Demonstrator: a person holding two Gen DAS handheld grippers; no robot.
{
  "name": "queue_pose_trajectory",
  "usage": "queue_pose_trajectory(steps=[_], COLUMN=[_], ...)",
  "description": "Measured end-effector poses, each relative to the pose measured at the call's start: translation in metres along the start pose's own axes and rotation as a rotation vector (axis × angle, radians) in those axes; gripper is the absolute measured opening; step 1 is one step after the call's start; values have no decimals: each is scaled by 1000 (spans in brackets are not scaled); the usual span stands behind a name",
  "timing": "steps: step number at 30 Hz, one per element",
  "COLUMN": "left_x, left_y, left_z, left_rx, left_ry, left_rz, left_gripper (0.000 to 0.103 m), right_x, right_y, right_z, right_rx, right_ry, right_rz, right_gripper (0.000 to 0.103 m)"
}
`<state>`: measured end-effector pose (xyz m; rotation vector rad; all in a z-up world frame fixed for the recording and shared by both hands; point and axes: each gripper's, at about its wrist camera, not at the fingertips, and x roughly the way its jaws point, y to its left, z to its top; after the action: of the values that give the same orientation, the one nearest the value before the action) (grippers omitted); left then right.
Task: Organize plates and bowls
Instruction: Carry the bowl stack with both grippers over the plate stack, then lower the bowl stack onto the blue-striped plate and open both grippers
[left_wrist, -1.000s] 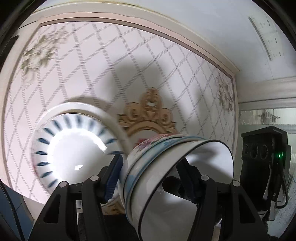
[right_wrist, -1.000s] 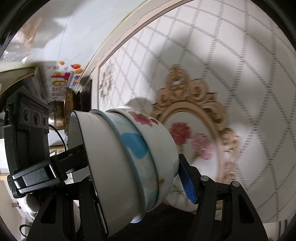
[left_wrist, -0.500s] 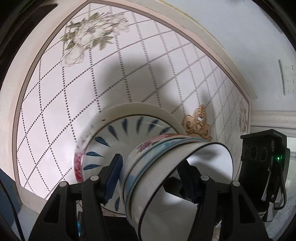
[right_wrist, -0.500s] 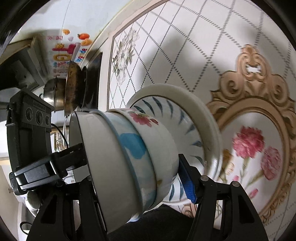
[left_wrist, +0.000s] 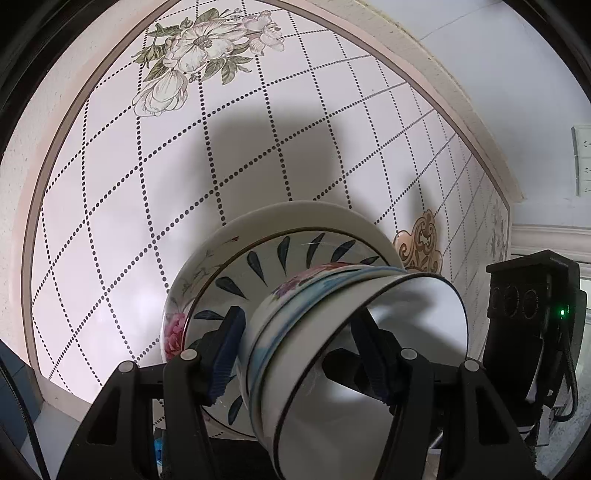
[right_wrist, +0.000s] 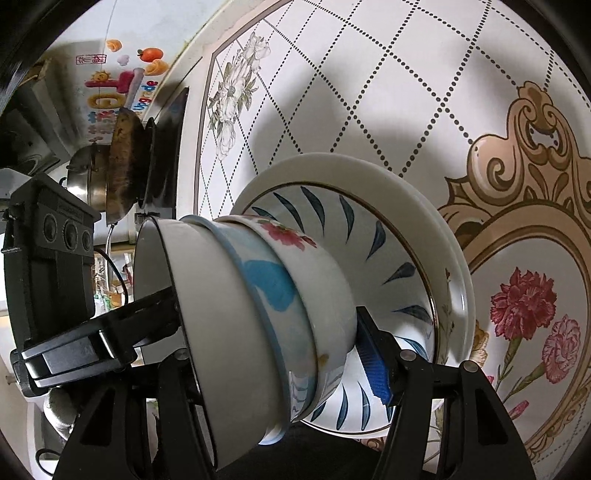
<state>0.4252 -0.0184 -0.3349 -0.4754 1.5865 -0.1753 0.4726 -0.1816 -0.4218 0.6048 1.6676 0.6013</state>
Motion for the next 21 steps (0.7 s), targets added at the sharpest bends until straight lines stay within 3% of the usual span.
queue_pose_trajectory(steps=[9,21], left_x=[-3,-41], left_y=[1,-2], left_z=[-3,-20], left_rx=[9,75], left_ry=[-25,-154], left_rz=[15,189], left_gripper=[57,57], right_x=[3,-21], right_y=[3,22], right_z=[0,-10], right_rx=[-10,-64], right_ry=[1,-69], right_rz=[-20,-140], right_gripper=[64,66])
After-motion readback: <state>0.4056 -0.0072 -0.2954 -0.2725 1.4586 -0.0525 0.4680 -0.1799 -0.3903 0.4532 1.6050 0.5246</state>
